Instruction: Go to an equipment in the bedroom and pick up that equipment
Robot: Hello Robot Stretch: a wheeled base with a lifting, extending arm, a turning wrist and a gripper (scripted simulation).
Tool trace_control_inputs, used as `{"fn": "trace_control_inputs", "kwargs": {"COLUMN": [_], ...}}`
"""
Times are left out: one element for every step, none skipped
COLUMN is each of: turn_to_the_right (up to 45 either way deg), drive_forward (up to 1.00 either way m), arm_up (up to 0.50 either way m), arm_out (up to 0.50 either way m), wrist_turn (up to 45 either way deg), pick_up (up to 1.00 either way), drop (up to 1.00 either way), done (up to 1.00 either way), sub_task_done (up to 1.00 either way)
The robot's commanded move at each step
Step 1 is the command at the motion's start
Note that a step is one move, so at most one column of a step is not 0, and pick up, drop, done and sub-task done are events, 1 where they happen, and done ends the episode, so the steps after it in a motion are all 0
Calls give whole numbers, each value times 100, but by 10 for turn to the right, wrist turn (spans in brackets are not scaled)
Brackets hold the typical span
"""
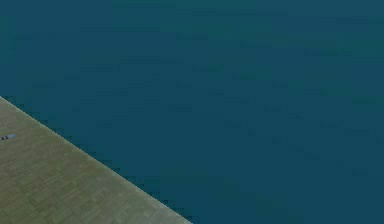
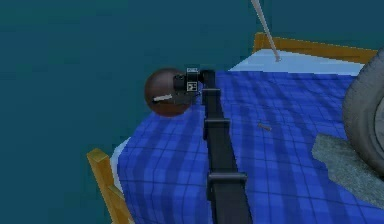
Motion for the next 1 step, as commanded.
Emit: {"fn": "trace_control_inputs", "kwargs": {"turn_to_the_right": [0], "drive_forward": [0], "arm_up": [0], "arm_out": [0], "wrist_turn": [0], "pick_up": [0], "drop": [0], "done": [100], "sub_task_done": [0]}}
